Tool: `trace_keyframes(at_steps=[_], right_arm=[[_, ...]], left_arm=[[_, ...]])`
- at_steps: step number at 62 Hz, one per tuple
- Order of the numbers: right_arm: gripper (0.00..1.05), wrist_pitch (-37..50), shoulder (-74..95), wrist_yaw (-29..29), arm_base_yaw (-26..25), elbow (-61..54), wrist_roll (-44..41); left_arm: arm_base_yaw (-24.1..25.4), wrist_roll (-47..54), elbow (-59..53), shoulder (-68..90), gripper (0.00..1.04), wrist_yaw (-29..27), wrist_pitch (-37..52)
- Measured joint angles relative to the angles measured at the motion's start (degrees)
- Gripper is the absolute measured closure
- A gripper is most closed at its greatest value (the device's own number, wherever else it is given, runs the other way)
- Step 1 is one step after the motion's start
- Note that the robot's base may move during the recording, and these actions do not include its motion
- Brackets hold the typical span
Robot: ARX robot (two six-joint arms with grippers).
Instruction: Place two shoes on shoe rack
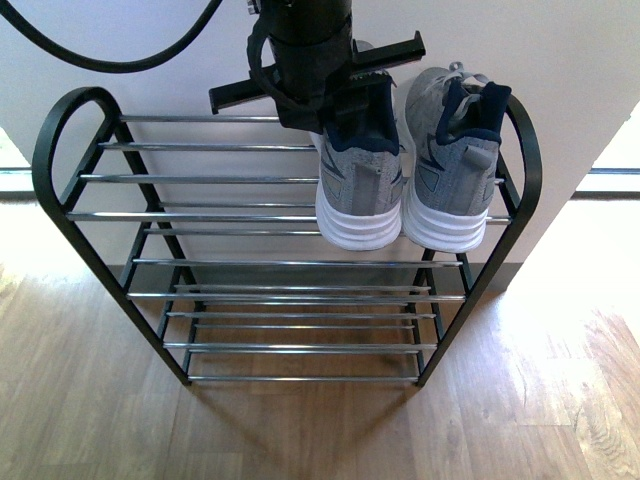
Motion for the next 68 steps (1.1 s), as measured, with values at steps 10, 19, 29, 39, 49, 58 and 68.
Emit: trace_keyframes(at_steps=[10,19,29,39,49,58,68], right_arm=[[0.09,0.0,0.0,0.0,0.0,0.0,0.0],[0.09,0.0,0.0,0.0,0.0,0.0,0.0],[0.09,0.0,0.0,0.0,0.0,0.0,0.0],[0.09,0.0,0.0,0.0,0.0,0.0,0.0],[0.09,0.0,0.0,0.1,0.0,0.0,0.0],[0.09,0.0,0.0,0.0,0.0,0.0,0.0],[0.09,0.0,0.0,0.0,0.0,0.0,0.0]], left_arm=[[-0.2,-0.5,0.4,0.9,0.96,1.5,0.6],[-0.4,-2.1,0.4,0.0,0.60,5.6,2.9],[-0.2,-3.4,-7.8,-11.1,0.19,5.3,5.4],[0.5,5.7,-16.6,-25.2,0.13,-11.1,14.3],[5.0,29.9,-49.0,-35.5,0.47,-17.0,66.1],[9.9,35.1,-64.2,-44.5,0.70,-13.8,78.3],[13.4,36.5,-74.5,-51.3,0.93,-10.0,80.9]])
